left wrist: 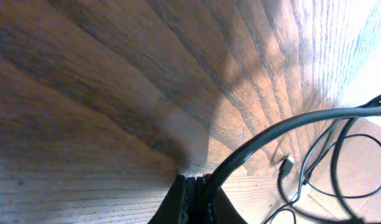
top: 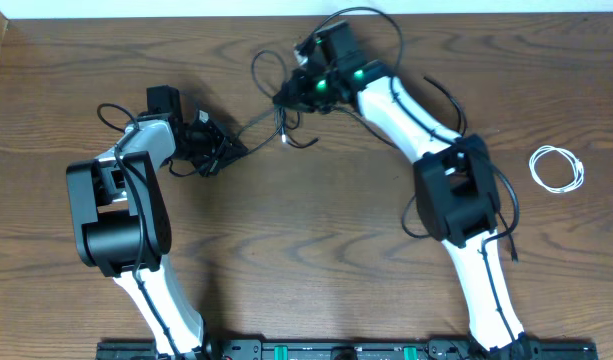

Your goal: Untangle cables

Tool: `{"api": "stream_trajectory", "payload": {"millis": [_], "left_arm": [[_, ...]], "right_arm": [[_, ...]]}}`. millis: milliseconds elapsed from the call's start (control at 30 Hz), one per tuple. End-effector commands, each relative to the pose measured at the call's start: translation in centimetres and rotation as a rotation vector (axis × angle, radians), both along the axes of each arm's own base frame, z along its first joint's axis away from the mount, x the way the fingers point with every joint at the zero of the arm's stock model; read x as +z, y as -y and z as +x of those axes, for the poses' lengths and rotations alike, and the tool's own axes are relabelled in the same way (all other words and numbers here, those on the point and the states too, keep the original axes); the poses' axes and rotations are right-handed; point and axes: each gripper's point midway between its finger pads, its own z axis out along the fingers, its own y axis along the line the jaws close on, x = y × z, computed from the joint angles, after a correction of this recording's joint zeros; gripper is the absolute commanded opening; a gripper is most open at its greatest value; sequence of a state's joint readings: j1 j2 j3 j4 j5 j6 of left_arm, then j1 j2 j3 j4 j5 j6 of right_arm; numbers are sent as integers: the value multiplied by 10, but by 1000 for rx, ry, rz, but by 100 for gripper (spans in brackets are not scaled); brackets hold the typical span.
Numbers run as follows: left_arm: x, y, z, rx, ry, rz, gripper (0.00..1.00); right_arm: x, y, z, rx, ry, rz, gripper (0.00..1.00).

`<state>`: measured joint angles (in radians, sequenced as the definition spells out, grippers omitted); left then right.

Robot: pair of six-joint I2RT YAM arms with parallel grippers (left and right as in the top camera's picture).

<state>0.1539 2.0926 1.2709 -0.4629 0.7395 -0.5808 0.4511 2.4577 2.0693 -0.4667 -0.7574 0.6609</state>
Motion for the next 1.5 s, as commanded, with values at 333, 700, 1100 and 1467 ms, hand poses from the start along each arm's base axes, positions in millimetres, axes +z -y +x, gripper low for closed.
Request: {"api": "stream_trajectory", "payload": {"millis": [333, 700, 1100, 1467], "left_arm": [[-33, -61, -18, 126, -128, 192, 7], [-33, -84, -26, 199, -167, 178, 7], [-32, -76, -24, 191, -163, 160, 7], [-32, -76, -24, 191, -164, 160, 7]], "right_arm": [[38, 28, -5, 104, 37, 94, 1], [15, 10, -11, 59, 65, -61, 24], [21, -29, -6, 40, 236, -106, 29], [-17, -36, 14, -175, 378, -385, 33]]}}
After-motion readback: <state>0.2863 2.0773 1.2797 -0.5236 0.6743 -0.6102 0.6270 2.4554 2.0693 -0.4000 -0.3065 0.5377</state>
